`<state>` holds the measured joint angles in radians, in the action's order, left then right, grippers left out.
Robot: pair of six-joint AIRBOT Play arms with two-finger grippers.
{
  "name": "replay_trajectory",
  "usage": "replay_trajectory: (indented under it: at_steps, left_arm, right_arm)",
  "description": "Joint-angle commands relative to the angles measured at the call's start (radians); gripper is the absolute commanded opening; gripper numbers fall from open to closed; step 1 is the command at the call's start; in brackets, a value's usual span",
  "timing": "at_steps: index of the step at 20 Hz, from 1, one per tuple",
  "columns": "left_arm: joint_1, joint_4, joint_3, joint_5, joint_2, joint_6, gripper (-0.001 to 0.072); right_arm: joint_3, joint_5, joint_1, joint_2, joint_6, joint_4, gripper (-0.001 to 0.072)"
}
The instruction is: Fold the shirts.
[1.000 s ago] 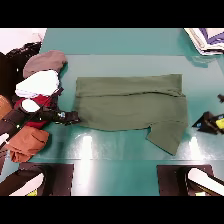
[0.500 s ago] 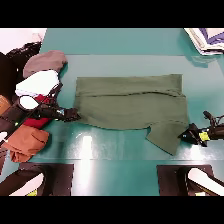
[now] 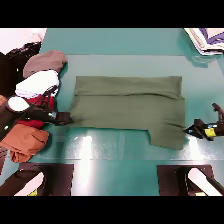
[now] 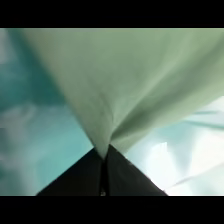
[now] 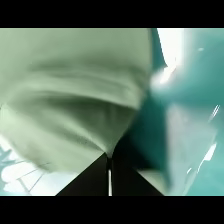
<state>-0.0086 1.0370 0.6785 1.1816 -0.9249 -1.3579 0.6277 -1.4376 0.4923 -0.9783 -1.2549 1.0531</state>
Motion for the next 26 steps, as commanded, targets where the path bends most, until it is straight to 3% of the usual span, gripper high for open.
replay_trajectory:
  at_steps: [1,3,7,13,19,23,24,25,26]
  left_arm:
    - [0.031,0.146,-0.025,0.223,0.144,-0.008,0.0023]
    - [0.031,0.14,-0.037,0.278,0.197,-0.032,0.0023]
    - [0.031,0.117,0.008,0.06,0.19,-0.086,0.0023]
    - [0.031,0.081,0.166,-0.14,-0.129,-0.079,0.0024]
    - [0.031,0.074,0.402,-0.18,-0.444,-0.079,0.0024]
    - [0.031,0.069,0.452,-0.237,-0.502,-0.086,0.0026]
    - [0.031,0.066,0.46,-0.257,-0.501,-0.086,0.0133]
    - [0.031,0.062,0.47,-0.269,-0.501,-0.086,0.0432]
    - [0.031,0.062,0.488,-0.268,-0.501,-0.086,0.0594]
  right_arm:
    - [0.05,-0.145,0.0,0.164,-0.032,-0.003,0.0017]
    - [0.071,-0.165,0.0,0.246,-0.076,-0.003,0.0017]
    - [0.185,-0.113,-0.092,0.245,-0.099,-0.005,0.0017]
    - [0.452,0.06,-0.377,-0.144,-0.141,0.085,0.0017]
    - [0.721,0.059,-0.432,-0.49,-0.154,0.055,0.0018]
    - [0.878,0.058,-0.432,-0.623,-0.161,0.036,0.0018]
    - [0.921,0.059,-0.432,-0.653,-0.161,0.036,0.0019]
    - [0.96,0.059,-0.431,-0.679,-0.161,0.036,0.0046]
    - [1.001,0.058,-0.431,-0.703,-0.161,0.029,0.0293]
